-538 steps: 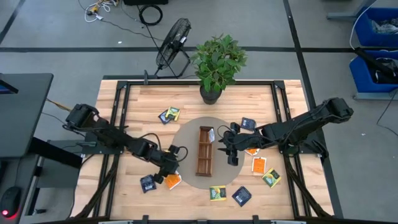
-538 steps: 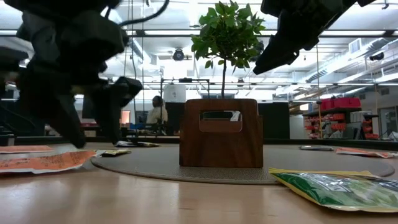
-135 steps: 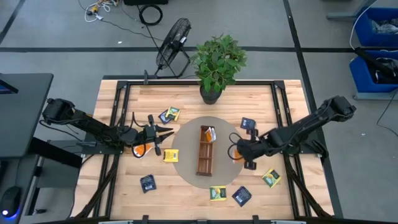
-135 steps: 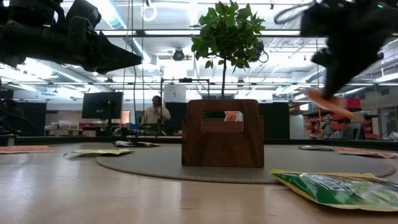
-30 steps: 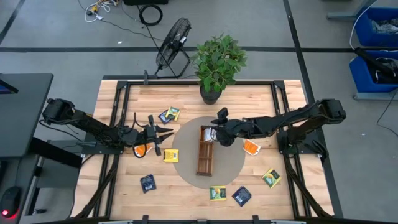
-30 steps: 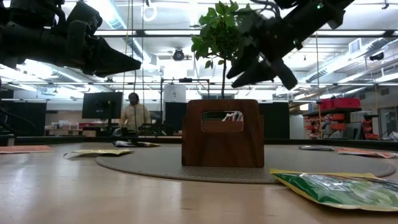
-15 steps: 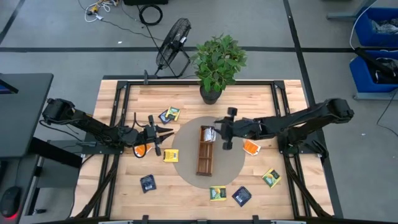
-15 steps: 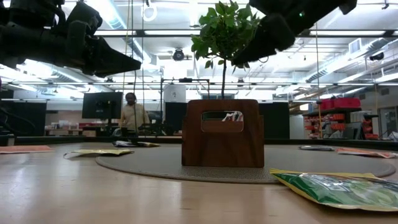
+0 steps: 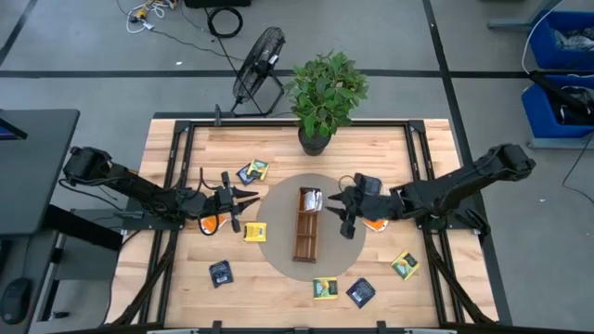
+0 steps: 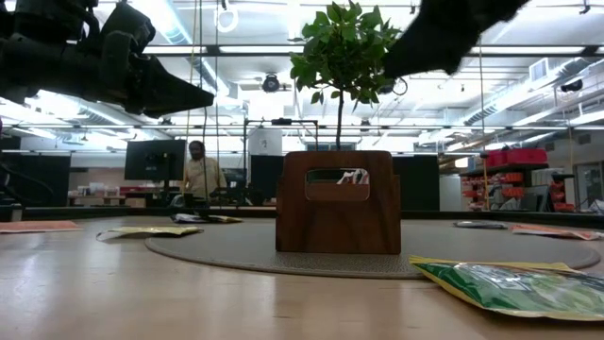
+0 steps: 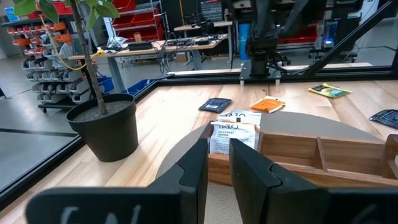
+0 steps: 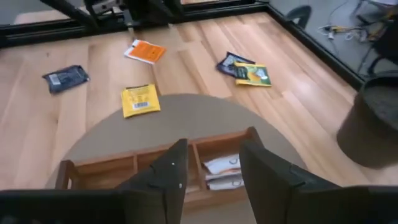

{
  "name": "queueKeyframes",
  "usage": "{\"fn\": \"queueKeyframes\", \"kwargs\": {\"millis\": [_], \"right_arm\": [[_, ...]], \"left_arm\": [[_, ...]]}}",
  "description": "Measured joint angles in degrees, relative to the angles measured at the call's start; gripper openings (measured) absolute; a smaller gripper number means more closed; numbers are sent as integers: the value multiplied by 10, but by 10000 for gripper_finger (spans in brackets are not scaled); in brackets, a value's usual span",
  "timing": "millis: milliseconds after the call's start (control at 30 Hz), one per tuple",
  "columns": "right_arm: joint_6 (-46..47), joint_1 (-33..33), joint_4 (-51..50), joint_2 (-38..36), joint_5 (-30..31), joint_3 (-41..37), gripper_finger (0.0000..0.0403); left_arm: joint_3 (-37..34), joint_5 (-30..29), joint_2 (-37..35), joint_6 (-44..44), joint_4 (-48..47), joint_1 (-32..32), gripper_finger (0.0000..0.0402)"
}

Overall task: Pick & Place Tea
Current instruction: Put the orange tea bag into the top compartment of the top section wooden organizer

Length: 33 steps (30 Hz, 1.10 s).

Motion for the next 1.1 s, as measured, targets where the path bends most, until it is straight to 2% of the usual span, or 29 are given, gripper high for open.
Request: {"fn": "queueKeyframes", "kwargs": {"millis": [133,333,600,667,767,900,1000,1100], "right_arm": [[84,36,-1,-9,55,-30,153],[277,53,-24,-35,75,-63,153],[501,114,-187,-46,151,-67,153],[580,138,-232,-46,159,-67,153],[681,166,-268,-46,155,-67,153],[744,196,-267,-46,159,-67,153],[769,217,-277,-41,168,-67,153],[798,247,-278,-28,205,-67,153]], "left_arm": [[0,1,0,0,0,0,69],[0,1,0,0,2,0,69],[0,1,0,-19,15,0,69],[0,33,0,-45,16,0,69],[0,128,0,-52,19,0,69],[0,219,0,-53,49,0,69],[0,212,-6,-40,55,-1,69],[0,189,-29,-56,41,-1,69]]}}
